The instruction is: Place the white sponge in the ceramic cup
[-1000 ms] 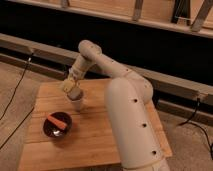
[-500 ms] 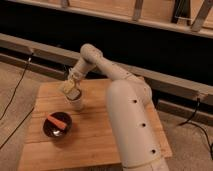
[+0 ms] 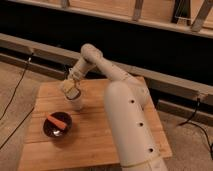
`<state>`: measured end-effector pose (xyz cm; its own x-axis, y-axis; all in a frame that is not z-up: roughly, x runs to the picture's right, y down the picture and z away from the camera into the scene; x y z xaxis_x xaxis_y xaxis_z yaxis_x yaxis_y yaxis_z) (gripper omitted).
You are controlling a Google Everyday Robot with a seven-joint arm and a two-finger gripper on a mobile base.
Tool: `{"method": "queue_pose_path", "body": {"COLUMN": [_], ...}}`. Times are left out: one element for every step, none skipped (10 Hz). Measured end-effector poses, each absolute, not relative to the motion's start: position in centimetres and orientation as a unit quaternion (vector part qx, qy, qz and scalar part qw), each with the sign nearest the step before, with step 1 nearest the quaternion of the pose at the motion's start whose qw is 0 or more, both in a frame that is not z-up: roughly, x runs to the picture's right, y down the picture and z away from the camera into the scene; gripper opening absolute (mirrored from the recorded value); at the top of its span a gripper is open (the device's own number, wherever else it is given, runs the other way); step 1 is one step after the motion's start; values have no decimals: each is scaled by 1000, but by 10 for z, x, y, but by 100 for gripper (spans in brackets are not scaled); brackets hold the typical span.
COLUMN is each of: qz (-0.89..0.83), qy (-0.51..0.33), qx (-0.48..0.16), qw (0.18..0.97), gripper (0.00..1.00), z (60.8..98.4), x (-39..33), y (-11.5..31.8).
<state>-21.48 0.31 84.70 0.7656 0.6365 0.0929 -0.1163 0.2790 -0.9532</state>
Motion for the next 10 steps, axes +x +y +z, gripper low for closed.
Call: {"method": "queue_pose_path", "body": {"qz": [245, 244, 243, 243, 242, 242, 243, 246, 251, 258], "qy": [-238, -239, -240, -242, -243, -244, -246, -247, -249, -252], "qx": [-547, -547, -547, -548, -548, -549, -548, -547, -546, -544], "qw": [764, 765, 765, 763, 763, 762, 762, 761, 760, 758], "gripper": [0, 0, 0, 0, 0, 0, 0, 0, 0, 0], "z": [846, 845, 845, 844, 843, 843, 841, 841, 840, 839], "x": [-211, -208, -205, -202, -202, -201, -201, -202, -204, -206], "y": [1, 1, 0, -1, 0, 0, -2, -4, -7, -10]}}
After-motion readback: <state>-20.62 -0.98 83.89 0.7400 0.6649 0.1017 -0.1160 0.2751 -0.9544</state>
